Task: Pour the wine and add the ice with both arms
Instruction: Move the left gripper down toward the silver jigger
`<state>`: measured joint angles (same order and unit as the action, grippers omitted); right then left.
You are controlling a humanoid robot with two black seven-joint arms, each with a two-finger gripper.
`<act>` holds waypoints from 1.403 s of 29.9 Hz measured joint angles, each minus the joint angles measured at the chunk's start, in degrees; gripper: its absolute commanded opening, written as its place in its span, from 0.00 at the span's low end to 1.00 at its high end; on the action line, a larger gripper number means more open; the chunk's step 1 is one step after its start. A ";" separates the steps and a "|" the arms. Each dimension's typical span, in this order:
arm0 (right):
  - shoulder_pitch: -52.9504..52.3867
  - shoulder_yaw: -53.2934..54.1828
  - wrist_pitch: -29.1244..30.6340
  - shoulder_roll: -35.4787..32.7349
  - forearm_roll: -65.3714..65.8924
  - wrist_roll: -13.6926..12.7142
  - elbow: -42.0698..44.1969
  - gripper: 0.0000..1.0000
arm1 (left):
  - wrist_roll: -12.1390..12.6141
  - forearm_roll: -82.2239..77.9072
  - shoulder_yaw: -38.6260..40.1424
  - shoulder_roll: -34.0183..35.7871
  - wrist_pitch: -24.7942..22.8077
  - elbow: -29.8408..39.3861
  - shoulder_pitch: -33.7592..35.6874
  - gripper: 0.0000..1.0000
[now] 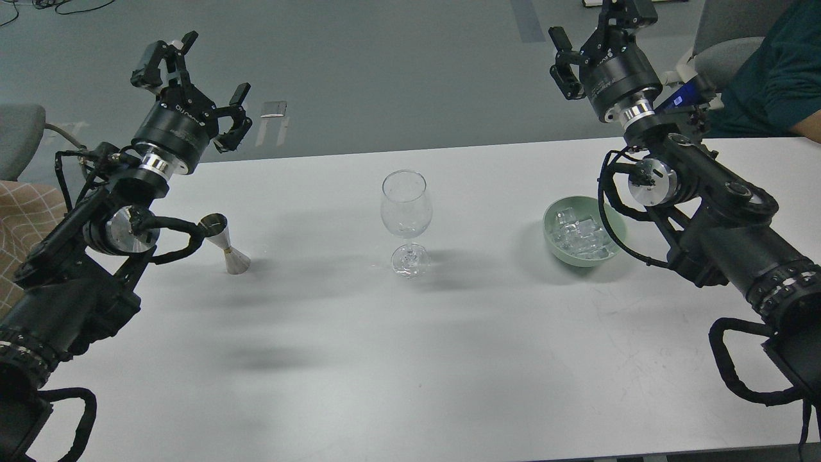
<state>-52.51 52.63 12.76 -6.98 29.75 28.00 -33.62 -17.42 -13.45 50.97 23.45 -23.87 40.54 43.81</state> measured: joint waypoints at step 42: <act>-1.61 1.62 -1.03 -0.06 -1.01 -2.38 1.43 1.00 | -2.09 0.62 1.61 -0.39 3.02 -2.19 0.60 0.99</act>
<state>-54.12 54.25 11.73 -7.04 28.73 25.62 -32.19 -19.51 -12.82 52.58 23.06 -20.84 38.36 44.40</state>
